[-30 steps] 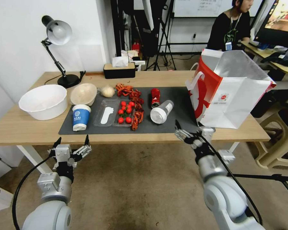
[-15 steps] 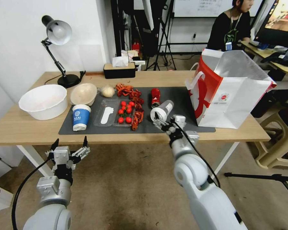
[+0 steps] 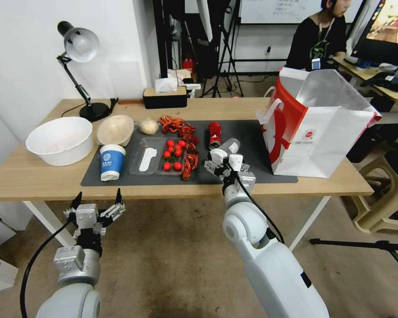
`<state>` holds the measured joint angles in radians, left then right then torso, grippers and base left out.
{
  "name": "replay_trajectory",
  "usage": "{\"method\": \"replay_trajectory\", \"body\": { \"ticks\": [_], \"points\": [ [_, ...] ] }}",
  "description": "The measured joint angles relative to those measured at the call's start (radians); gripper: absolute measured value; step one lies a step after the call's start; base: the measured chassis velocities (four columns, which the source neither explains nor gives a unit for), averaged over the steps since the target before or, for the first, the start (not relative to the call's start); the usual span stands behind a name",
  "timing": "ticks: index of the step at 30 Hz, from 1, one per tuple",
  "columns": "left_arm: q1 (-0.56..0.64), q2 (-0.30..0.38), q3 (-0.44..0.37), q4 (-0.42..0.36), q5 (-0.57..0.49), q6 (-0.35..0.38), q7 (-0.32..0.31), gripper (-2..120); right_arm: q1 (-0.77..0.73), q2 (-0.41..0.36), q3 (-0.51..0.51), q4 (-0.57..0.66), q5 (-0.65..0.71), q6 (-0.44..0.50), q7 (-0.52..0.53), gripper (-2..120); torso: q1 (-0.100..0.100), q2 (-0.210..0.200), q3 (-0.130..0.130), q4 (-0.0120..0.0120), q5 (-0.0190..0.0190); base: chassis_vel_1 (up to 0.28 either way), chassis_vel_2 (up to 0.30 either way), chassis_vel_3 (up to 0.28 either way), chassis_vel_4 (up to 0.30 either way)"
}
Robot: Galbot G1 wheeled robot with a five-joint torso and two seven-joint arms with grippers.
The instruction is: Pick up the trash from the table and place it into the takeout bag.
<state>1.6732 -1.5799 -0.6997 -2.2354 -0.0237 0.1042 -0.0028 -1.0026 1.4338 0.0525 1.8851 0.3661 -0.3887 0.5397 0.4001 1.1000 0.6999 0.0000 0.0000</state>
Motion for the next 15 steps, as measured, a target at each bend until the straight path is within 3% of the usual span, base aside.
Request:
{"method": "replay_trajectory", "body": {
  "ticks": [15],
  "points": [
    [-0.002, 0.004, 0.002, 0.019, 0.000, -0.023, 0.006, 100, 0.030, 0.010, -0.027, -0.033, -0.011, -0.007, 0.001, 100, 0.000, 0.000, 0.000, 0.0000, 0.0000, 0.000, 0.000, 0.000, 0.000]
  ]
}}
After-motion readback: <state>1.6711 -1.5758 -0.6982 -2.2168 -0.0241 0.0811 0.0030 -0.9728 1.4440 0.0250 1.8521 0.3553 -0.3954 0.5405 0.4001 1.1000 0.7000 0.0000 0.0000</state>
